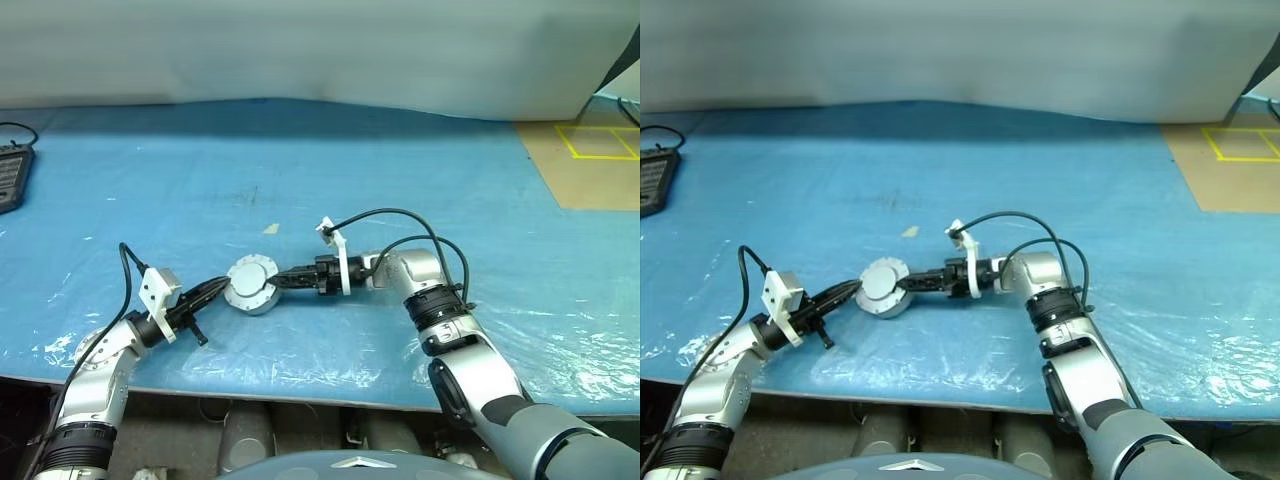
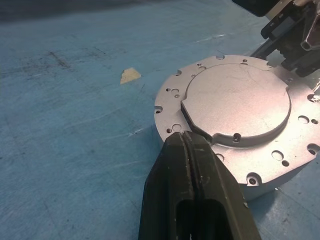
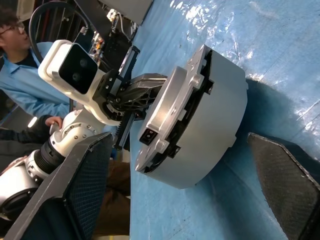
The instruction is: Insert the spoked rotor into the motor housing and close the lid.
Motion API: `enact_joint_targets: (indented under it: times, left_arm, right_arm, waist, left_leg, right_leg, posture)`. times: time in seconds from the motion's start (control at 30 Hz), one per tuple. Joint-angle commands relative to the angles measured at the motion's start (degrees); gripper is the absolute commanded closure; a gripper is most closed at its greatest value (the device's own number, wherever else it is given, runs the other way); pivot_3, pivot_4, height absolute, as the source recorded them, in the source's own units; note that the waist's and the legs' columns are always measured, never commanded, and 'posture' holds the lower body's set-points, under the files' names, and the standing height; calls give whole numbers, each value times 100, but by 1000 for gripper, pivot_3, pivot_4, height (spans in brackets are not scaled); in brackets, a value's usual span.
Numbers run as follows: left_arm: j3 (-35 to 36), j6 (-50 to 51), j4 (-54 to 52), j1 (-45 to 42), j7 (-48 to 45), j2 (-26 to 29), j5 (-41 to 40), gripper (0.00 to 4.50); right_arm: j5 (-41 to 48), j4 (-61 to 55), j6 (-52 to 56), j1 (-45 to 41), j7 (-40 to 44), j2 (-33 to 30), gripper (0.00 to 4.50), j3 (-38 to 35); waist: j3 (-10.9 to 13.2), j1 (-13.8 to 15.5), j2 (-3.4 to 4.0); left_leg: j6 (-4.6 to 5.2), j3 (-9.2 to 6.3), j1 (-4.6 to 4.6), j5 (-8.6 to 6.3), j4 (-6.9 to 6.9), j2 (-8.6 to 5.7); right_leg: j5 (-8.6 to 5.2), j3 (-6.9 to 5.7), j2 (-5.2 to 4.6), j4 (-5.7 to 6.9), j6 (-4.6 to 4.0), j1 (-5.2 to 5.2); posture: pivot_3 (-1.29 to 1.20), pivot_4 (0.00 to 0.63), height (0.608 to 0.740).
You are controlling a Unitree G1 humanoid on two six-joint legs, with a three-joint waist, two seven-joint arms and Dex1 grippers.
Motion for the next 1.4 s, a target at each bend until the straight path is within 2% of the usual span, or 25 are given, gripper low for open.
enact_joint_targets:
  times: [0.03,0.1,0.33,0.37,0.7,0.87,1.07,1.17,1.27,1.4]
  left_arm:
    - [2,-12,46,44,19,41,69,4500]
    - [3,-20,51,41,21,40,73,4500]
    - [-8,-41,74,33,52,8,96,4500]
    - [-7,-50,74,37,57,3,102,4500]
    - [98,-47,124,9,388,-76,132,4500]
    - [380,1357,79,-339,1486,-267,-222,4500]
    - [855,2287,-341,-632,2137,-735,-1072,4500]
    - [923,2782,-734,-707,2172,-1054,-1675,3905]
    - [1026,3263,-1028,-801,2362,-1430,-2319,2883]
    - [997,3976,-1363,-730,2463,-1706,-3027,1477]
  right_arm:
    - [61,20,-35,-97,-152,68,194,-46]
    - [25,88,-59,-92,-228,77,660,-29]
    - [-10,199,-210,-104,-317,70,3062,1]
    - [10,188,-197,-105,-319,75,3221,-8]
    - [139,339,-150,-174,-605,135,3229,-316]
    - [433,940,-130,-548,-959,175,3229,-1021]
    - [938,1547,-179,-1048,-1459,155,3229,-2087]
    - [1244,1807,-237,-1264,-1918,191,3229,-2738]
    - [1583,1949,-251,-1428,-2357,253,3229,-3343]
    - [2068,1919,-209,-1576,-2779,331,3229,-3996]
  waist:
    - [0,0,0]
    - [0,0,0]
    - [0,-1,0]
    - [0,-1,0]
    - [0,-1,0]
    - [1,5,1]
    - [2,86,-1]
    - [4,87,-5]
    - [7,87,-10]
    - [8,64,-11]
  left_leg:
    - [-1,0,0,0,0,0]
    - [-6,0,1,4,0,0]
    - [-18,0,4,11,1,0]
    - [-18,0,8,11,1,0]
    - [-19,0,13,11,2,0]
    - [-19,-2,9,11,13,0]
    - [-21,-3,-15,12,17,-1]
    - [-21,-3,-66,14,25,-3]
    - [-5,-6,-131,25,64,-1]
    - [-9,-7,-166,23,101,17]
  right_leg:
    - [0,0,0,0,0,0]
    - [0,0,0,0,0,0]
    - [0,0,0,2,0,2]
    - [0,0,0,4,0,5]
    - [0,0,0,5,0,11]
    - [1,-1,0,16,-1,8]
    - [1,-5,0,10,-1,-5]
    - [4,-6,1,15,-1,-51]
    - [16,-18,14,42,11,-98]
    - [17,-16,34,91,7,-147]
  posture:
    - [0,150,740]
    - [0,150,740]
    - [0,150,740]
    - [0,150,740]
    - [0,150,740]
    - [0,150,740]
    - [0,150,740]
    - [0,150,740]
    - [0,150,740]
    - [0,150,740]
